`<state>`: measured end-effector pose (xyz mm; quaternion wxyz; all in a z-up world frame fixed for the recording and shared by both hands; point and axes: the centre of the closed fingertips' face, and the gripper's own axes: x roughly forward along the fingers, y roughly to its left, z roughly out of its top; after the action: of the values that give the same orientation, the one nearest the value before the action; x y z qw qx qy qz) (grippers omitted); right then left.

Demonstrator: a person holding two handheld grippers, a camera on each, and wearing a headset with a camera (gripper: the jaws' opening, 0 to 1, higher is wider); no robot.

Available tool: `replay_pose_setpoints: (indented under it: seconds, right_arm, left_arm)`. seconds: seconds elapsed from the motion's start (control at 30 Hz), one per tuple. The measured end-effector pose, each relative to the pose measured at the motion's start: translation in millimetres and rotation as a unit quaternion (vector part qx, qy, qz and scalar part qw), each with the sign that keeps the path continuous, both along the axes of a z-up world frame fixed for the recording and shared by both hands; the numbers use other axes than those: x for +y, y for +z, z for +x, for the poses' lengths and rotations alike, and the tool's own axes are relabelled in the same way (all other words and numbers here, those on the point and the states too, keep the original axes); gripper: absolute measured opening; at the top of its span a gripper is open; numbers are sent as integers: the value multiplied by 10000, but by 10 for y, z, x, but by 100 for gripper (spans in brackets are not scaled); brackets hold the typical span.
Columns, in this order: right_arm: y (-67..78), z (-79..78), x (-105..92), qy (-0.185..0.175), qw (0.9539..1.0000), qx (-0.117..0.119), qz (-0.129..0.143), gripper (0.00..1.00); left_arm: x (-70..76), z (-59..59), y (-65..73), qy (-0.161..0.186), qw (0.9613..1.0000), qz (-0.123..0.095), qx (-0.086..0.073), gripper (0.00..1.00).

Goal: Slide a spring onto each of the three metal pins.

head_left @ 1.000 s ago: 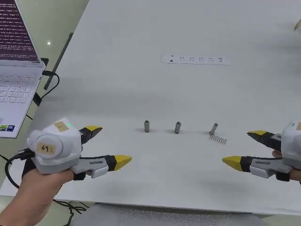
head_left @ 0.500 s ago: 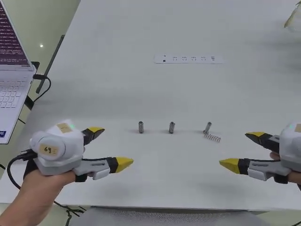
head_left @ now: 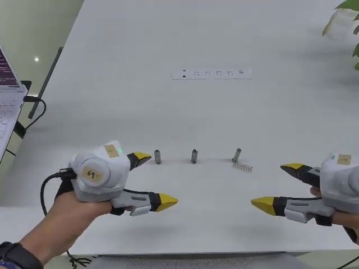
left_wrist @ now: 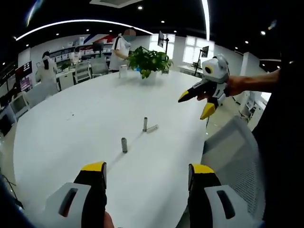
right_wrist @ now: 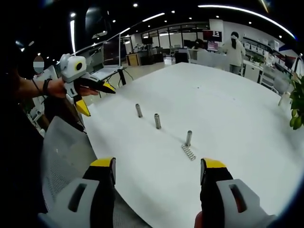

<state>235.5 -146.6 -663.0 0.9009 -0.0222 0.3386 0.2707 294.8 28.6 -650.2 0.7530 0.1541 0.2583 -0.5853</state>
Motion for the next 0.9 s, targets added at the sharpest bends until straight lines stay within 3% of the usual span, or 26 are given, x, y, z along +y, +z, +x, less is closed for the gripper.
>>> replay_pose_setpoints:
  seconds: [0.2, 0.4, 0.63, 0.9]
  right_arm:
    - [9, -2, 0, -24, 10000, -7, 28, 71]
    - [-4, -46, 4, -22, 10000, 27, 25, 71]
    - [-20, -84, 15, -35, 10000, 79, 44, 71]
    - [-7, -89, -21, -55, 9999, 94, 14, 70]
  left_arm:
    - [-318, -40, -105, -577, 9983, 115, -35, 64]
    - [-562, -106, -215, -1062, 9939, 271, -84, 63]
    - [-917, -187, -362, -1801, 9817, 544, -292, 60]
    - [-1247, -224, -554, -2272, 9699, 763, -423, 58]
